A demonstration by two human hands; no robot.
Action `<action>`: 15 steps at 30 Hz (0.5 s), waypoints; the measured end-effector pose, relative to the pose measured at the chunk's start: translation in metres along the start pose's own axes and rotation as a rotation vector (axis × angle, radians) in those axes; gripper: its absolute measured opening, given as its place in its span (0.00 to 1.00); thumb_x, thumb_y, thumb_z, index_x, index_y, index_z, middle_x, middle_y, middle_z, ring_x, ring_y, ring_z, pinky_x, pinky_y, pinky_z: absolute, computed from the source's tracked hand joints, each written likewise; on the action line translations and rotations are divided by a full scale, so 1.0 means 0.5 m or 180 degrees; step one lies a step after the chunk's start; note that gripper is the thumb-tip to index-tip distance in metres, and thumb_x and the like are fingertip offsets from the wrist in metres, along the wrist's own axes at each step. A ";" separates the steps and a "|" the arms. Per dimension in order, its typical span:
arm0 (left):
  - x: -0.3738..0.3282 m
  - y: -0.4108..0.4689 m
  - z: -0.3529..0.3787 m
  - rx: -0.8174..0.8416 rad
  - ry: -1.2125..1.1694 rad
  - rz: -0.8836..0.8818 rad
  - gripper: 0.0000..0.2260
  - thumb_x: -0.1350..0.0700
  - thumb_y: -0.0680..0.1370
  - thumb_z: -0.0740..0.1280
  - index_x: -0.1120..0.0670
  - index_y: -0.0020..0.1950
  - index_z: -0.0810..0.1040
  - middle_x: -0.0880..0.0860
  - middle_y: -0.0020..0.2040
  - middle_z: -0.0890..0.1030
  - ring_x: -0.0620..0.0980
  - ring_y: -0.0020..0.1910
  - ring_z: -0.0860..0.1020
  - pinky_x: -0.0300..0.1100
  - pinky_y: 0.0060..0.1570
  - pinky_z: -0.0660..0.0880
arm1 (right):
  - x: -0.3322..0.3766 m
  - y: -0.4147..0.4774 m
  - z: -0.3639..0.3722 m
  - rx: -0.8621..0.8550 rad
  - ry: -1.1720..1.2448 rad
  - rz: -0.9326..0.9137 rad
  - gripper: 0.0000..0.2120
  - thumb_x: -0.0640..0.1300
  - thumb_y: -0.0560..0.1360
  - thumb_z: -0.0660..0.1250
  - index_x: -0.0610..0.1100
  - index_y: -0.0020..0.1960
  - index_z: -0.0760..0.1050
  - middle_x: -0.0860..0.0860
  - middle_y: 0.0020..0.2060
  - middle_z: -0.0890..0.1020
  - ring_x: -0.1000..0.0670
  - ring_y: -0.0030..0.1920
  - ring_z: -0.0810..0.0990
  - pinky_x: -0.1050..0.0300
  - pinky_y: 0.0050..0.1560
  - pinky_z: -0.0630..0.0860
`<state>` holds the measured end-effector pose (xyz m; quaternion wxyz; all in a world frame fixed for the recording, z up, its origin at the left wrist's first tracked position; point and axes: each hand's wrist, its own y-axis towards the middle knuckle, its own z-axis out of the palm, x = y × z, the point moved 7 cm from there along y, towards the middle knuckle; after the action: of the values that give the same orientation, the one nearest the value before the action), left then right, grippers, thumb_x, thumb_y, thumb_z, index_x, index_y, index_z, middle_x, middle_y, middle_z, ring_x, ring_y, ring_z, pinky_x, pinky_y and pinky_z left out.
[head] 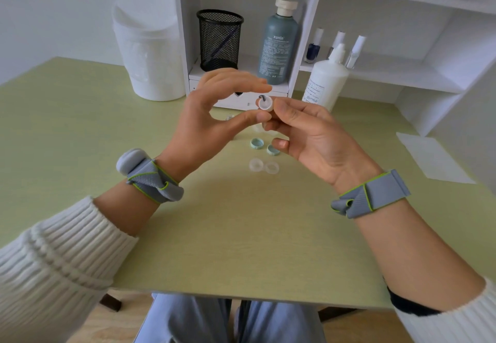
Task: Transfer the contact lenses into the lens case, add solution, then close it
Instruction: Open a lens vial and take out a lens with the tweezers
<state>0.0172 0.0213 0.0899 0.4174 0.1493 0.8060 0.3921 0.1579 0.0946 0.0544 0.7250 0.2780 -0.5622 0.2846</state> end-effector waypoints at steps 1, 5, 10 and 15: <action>0.000 0.000 0.000 -0.0002 -0.0028 0.0012 0.14 0.53 0.74 0.76 0.55 0.57 0.83 0.49 0.58 0.83 0.52 0.64 0.76 0.46 0.67 0.70 | -0.001 0.000 0.002 0.0013 0.0028 0.0010 0.11 0.44 0.76 0.69 0.39 0.54 0.81 0.49 0.43 0.82 0.53 0.43 0.79 0.63 0.33 0.71; -0.002 0.000 0.003 0.0028 -0.0100 0.0025 0.12 0.53 0.74 0.76 0.53 0.55 0.84 0.49 0.57 0.83 0.53 0.64 0.76 0.50 0.67 0.70 | -0.003 0.001 0.005 0.0050 0.0060 0.0039 0.10 0.43 0.78 0.67 0.39 0.55 0.79 0.48 0.44 0.80 0.53 0.43 0.78 0.63 0.33 0.71; -0.001 -0.002 0.002 0.0024 -0.0118 -0.0061 0.11 0.54 0.73 0.77 0.55 0.53 0.84 0.51 0.55 0.84 0.53 0.63 0.77 0.53 0.67 0.71 | -0.008 0.005 0.001 0.0085 0.0069 0.0057 0.12 0.42 0.81 0.65 0.36 0.60 0.78 0.49 0.43 0.81 0.53 0.42 0.78 0.63 0.33 0.72; 0.012 -0.003 -0.003 0.0000 -0.0145 -0.0399 0.11 0.52 0.73 0.77 0.53 0.52 0.84 0.50 0.53 0.85 0.51 0.61 0.79 0.53 0.64 0.73 | 0.002 0.010 -0.028 -0.0285 -0.0427 -0.0157 0.10 0.43 0.78 0.69 0.40 0.57 0.82 0.50 0.45 0.84 0.53 0.42 0.79 0.62 0.35 0.72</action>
<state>0.0126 0.0230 0.0857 0.4594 0.1074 0.8041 0.3617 0.1639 0.1084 0.0530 0.7041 0.2776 -0.6147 0.2220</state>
